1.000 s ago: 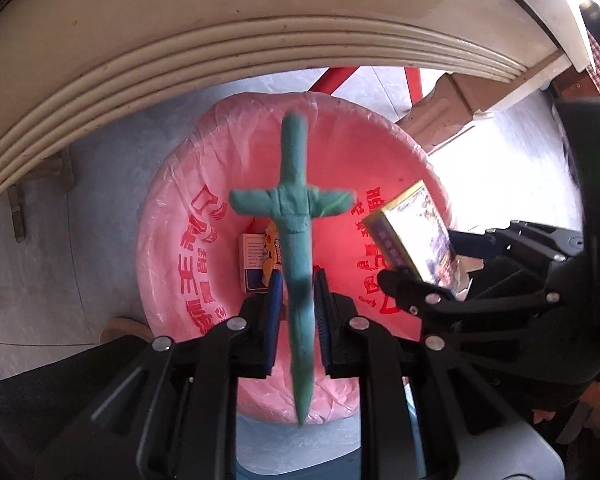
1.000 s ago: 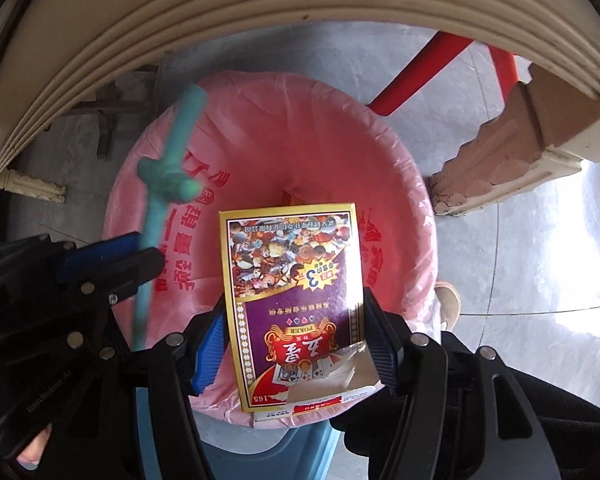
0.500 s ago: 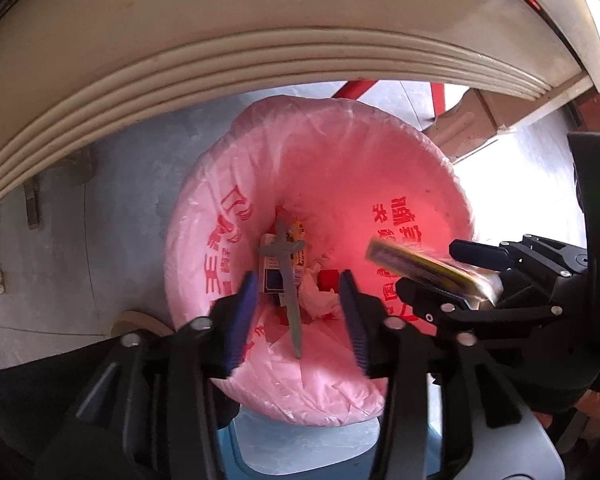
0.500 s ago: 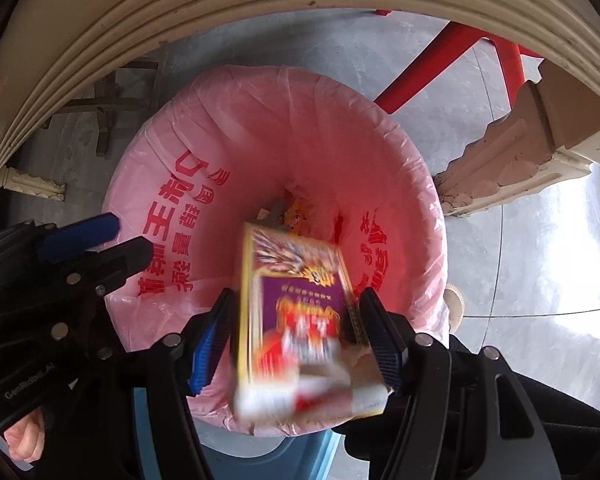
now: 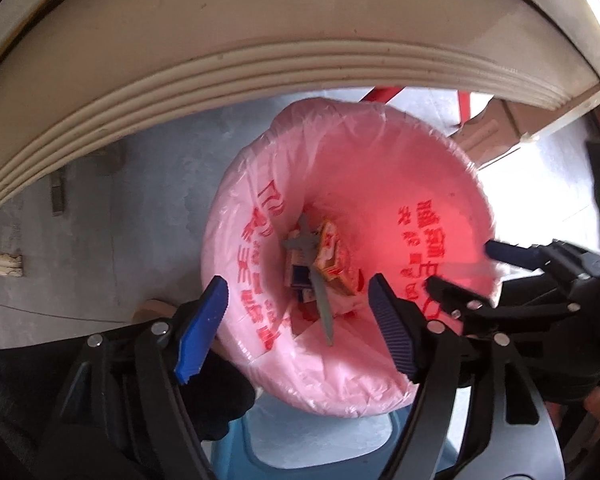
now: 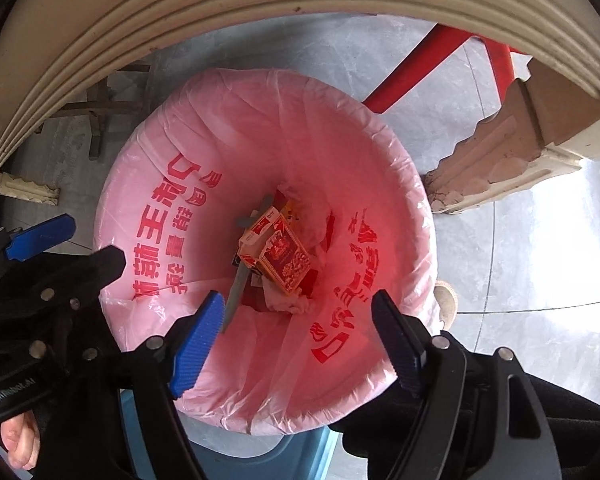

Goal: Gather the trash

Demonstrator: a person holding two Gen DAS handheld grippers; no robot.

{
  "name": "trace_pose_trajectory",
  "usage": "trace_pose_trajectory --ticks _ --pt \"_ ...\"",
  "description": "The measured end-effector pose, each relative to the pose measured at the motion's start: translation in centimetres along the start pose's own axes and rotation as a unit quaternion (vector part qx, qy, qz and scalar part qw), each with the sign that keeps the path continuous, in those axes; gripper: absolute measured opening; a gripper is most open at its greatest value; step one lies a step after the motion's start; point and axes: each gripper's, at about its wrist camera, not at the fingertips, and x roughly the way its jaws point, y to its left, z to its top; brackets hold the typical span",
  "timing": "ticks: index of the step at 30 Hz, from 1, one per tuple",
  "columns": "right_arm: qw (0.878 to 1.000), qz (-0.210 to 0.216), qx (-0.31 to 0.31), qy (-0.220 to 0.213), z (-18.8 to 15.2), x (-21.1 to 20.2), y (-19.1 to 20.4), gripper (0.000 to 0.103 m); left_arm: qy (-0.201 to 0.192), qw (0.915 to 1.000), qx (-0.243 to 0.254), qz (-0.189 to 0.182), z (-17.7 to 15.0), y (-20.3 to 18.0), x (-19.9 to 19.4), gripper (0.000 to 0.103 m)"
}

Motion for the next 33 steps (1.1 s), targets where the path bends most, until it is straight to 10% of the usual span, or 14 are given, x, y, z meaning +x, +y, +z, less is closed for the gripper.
trace_pose_trajectory --ticks 14,33 --pt "0.989 -0.034 -0.013 -0.141 -3.2 -12.9 2.0 0.078 -0.128 0.9901 -0.026 0.052 -1.1 -1.4 -12.7 0.072" --pt "0.899 -0.121 -0.001 -0.421 -9.9 -38.3 2.2 0.096 -0.326 0.9416 -0.046 0.071 -3.8 -7.0 -34.3 0.084"
